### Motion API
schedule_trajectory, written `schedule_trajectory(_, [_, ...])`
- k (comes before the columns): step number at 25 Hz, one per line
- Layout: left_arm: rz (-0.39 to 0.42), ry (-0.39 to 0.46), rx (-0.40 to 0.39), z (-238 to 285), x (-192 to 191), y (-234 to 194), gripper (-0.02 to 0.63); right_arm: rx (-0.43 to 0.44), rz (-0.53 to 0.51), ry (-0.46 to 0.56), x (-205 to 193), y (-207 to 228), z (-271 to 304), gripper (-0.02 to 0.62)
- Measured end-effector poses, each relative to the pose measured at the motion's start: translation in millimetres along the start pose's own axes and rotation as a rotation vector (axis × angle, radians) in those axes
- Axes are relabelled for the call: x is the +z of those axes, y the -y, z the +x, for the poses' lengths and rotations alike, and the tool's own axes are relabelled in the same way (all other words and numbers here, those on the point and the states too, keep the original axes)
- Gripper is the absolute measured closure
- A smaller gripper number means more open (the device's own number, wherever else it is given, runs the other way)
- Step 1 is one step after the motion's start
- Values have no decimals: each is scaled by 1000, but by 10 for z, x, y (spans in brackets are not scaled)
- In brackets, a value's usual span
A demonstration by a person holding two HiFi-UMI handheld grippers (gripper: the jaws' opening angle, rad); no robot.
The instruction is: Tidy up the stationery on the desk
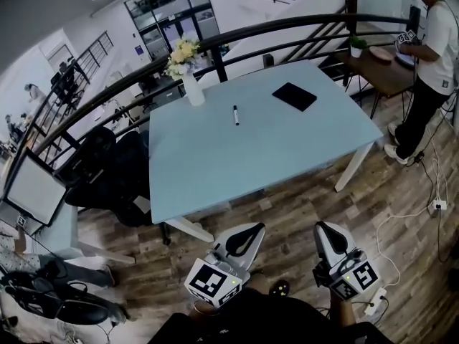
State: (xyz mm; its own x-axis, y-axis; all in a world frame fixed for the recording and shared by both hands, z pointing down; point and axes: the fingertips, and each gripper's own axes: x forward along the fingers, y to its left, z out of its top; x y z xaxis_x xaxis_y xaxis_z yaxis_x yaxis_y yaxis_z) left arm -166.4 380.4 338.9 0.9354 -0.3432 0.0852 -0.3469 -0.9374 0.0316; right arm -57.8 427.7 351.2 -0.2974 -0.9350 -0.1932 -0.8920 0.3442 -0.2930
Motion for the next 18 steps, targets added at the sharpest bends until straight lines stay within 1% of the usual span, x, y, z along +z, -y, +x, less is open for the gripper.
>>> schedule_trajectory(5, [12,32,-41,147,80,153,614,-33,-24,16,113,74,-180,594])
schedule_trajectory(8, [10,36,-54,211,80,178,614,-43,-29,5,139,98,-218,594])
schedule_trajectory(12, [-4,29,-64,322,52,120,614,-59,-20,-4,115,197,-205,595])
schedule_trajectory(15, [-29,26,-66,438,-9,52,614,-80,1,-23,68,310,-179,595])
schedule_trajectory(18, [-49,39,-86,628,-33,-50,614,-96,-19,-18,130,450,-122,595])
